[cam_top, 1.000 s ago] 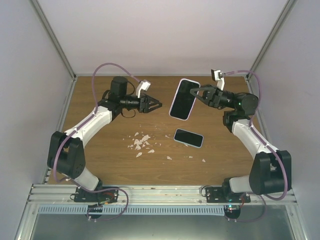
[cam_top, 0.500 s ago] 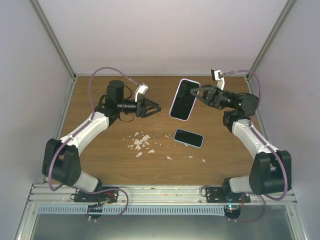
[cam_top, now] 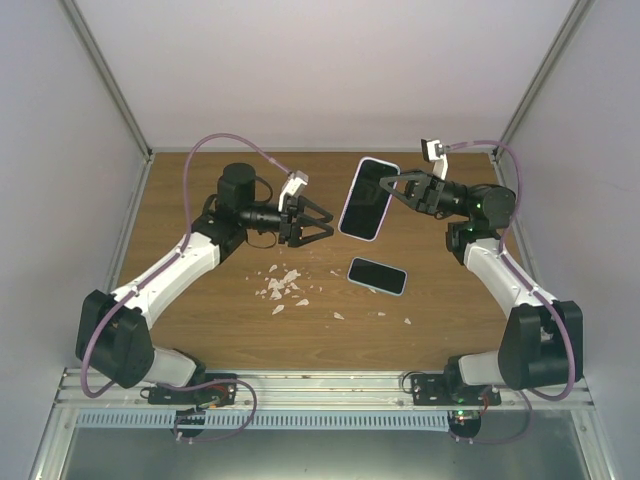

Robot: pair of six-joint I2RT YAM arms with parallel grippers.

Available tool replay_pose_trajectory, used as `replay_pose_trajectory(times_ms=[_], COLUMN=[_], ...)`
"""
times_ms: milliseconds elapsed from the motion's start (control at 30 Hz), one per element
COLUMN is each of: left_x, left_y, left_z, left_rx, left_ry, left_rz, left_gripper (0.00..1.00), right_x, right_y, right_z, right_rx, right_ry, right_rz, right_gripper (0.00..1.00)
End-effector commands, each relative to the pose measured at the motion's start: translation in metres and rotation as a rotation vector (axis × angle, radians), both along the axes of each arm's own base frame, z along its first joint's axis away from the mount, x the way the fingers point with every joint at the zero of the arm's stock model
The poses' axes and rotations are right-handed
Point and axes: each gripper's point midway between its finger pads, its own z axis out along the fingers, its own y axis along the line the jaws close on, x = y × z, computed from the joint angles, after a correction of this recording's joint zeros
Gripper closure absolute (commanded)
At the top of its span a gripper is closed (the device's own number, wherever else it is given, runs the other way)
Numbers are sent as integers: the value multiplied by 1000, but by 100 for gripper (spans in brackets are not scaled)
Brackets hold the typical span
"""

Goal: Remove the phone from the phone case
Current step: Remove the phone case from the phone.

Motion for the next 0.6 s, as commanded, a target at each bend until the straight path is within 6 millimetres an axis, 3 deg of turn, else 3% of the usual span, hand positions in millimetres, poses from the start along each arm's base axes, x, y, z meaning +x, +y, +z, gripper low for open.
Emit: replay_pose_trajectory(times_ms=[0,267,567], left_x=[-1,-7,7], left_y=[-3,-16,-17], left_z=[18,19,7], left_rx=[-29,-27,9], left_ry=[-87,-98,-77], left_rz=[-6,-44,20], left_gripper=[32,31,33], right_x=[-1,-4,-13], right_y=[-2,-2,0], right_z=[16,18,22], right_rx=[34,32,35], right_ry=[-60,-74,-98], right_rz=[-36,-29,-8], right_gripper=[100,100,100])
